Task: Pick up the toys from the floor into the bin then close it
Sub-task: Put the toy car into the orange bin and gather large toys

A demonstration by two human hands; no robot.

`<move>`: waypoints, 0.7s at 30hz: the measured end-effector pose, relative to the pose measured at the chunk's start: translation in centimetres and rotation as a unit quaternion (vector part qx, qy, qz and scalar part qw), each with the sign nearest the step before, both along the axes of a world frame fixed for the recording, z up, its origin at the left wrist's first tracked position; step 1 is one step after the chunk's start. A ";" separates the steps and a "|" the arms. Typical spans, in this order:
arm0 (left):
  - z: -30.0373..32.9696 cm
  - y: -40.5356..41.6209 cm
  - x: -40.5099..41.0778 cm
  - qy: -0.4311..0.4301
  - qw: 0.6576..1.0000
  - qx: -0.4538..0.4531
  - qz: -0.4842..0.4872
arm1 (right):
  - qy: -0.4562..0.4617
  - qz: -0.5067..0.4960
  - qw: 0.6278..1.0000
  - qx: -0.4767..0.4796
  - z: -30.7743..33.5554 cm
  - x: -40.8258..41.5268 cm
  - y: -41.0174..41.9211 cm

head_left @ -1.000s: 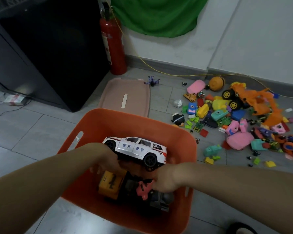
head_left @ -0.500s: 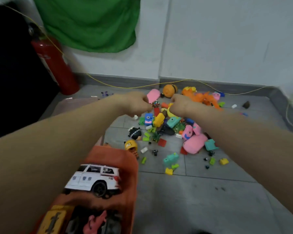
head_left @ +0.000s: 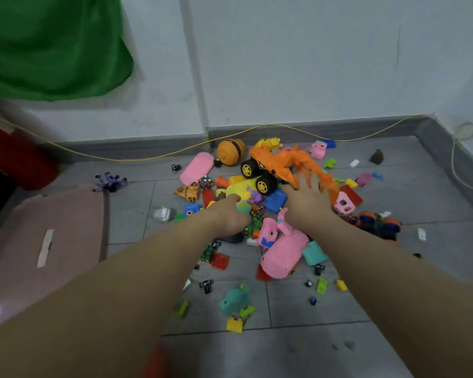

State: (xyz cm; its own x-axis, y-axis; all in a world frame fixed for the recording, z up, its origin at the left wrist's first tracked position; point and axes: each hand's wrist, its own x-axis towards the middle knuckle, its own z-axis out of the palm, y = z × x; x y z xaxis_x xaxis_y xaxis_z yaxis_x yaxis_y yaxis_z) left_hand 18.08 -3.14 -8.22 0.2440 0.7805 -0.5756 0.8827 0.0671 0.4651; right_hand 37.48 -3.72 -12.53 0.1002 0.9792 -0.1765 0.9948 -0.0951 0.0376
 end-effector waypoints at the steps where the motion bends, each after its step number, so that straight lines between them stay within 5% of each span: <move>1: -0.2 0.2 0.2 0.004 1.000 -0.002 0.001 | -0.011 0.009 1.000 0.004 -0.6 0.4 0.2; 15: -1.0 0.4 -2.0 -0.010 0.998 -0.007 0.056 | 0.012 -0.005 1.000 -0.007 -1.9 0.1 3.0; 21: 0.3 0.7 -2.5 -0.056 0.994 0.028 0.088 | 0.024 0.001 0.993 0.116 -0.7 0.3 2.5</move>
